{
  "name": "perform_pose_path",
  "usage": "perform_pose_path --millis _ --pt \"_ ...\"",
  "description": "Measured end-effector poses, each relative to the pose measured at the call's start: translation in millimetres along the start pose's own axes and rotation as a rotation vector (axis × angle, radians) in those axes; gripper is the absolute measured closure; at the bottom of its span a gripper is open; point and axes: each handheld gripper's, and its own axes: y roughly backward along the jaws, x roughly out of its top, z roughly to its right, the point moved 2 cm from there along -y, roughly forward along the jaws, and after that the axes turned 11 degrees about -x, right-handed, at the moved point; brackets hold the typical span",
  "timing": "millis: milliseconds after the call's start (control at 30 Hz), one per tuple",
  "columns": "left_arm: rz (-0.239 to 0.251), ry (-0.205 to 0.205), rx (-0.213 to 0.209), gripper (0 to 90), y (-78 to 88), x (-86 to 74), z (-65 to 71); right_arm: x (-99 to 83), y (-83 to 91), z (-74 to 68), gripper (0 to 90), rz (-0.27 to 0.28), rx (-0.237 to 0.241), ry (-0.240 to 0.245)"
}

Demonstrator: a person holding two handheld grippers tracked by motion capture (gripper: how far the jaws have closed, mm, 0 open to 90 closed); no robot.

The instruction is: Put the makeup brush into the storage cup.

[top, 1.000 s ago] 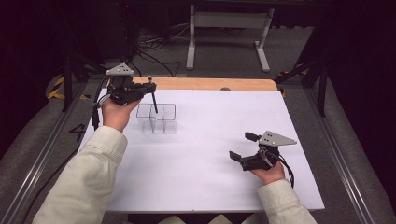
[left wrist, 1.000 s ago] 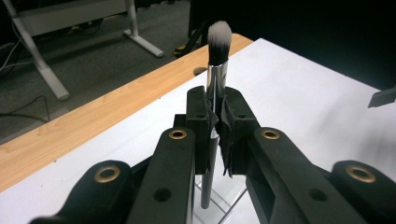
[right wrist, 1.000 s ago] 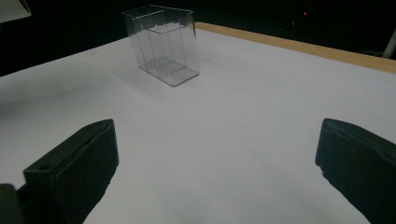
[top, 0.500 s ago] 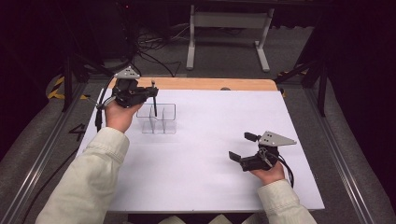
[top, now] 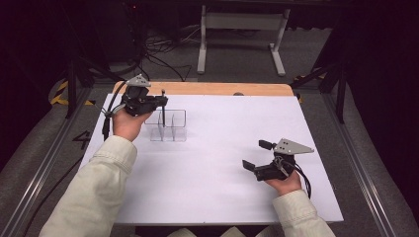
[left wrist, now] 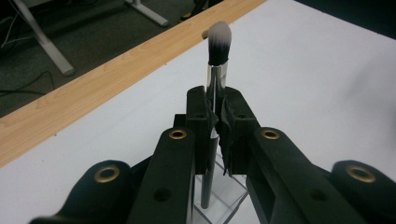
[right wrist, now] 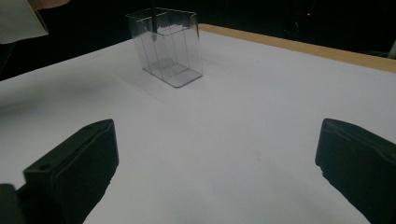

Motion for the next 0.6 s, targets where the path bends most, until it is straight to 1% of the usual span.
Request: perform_pose_path --millis 133,167,200,267,300,333,367,400,433,467,500,533,567,600 --pt "-0.009 0.008 -0.009 83.3 -2.3 -1.4 -0.9 -0.1 0.0 0.1 0.0 -0.001 0.002 -0.001" --pt "-0.012 0.002 -0.002 83.3 -2.7 -1.6 -1.3 0.0 0.2 0.1 0.0 -0.001 0.001 0.000" --pt "-0.012 0.004 -0.002 83.2 -3.2 -1.9 -1.3 0.0 0.3 0.2 0.0 0.001 0.002 -0.001" --pt "-0.012 0.002 -0.010 83.0 -3.3 -2.4 -1.5 0.2 0.4 0.4 0.0 0.002 0.001 0.002" --pt "-0.009 0.000 -0.016 82.7 -3.3 -2.6 -1.5 0.2 0.5 0.3 0.0 0.002 0.001 0.000" --pt "-0.002 -0.006 -0.038 82.4 -3.1 -3.2 -1.7 0.2 0.5 0.4 0.0 0.003 0.001 -0.001" --pt "-0.001 -0.007 -0.050 78.7 -3.3 -3.3 -2.2 0.2 0.5 0.5 0.0 0.003 0.001 -0.001" --pt "-0.001 0.005 -0.057 63.6 -4.3 -3.9 -3.8 0.1 0.4 0.8 0.0 0.000 0.002 -0.005" --pt "-0.001 0.005 -0.057 56.6 -4.3 -3.9 -3.8 0.1 0.4 0.8 0.0 0.000 0.002 -0.005" --pt "-0.005 0.005 -0.065 56.6 -4.5 -4.5 -4.7 -0.1 0.3 1.3 0.0 0.000 0.004 -0.007" --pt "-0.006 0.007 -0.064 52.4 -4.4 -5.0 -5.0 -0.2 0.3 1.6 0.0 -0.001 0.002 -0.006" --pt "-0.007 0.009 -0.059 44.4 -4.2 -6.1 -5.4 -0.2 0.4 2.0 0.0 0.000 0.000 -0.007" --pt "-0.008 0.019 -0.057 40.6 -3.7 -6.9 -5.2 -0.1 0.5 2.2 0.0 0.000 -0.001 -0.008" --pt "-0.006 0.013 -0.052 36.4 -3.0 -6.9 -5.8 0.1 0.6 2.4 0.0 0.001 -0.001 -0.007"
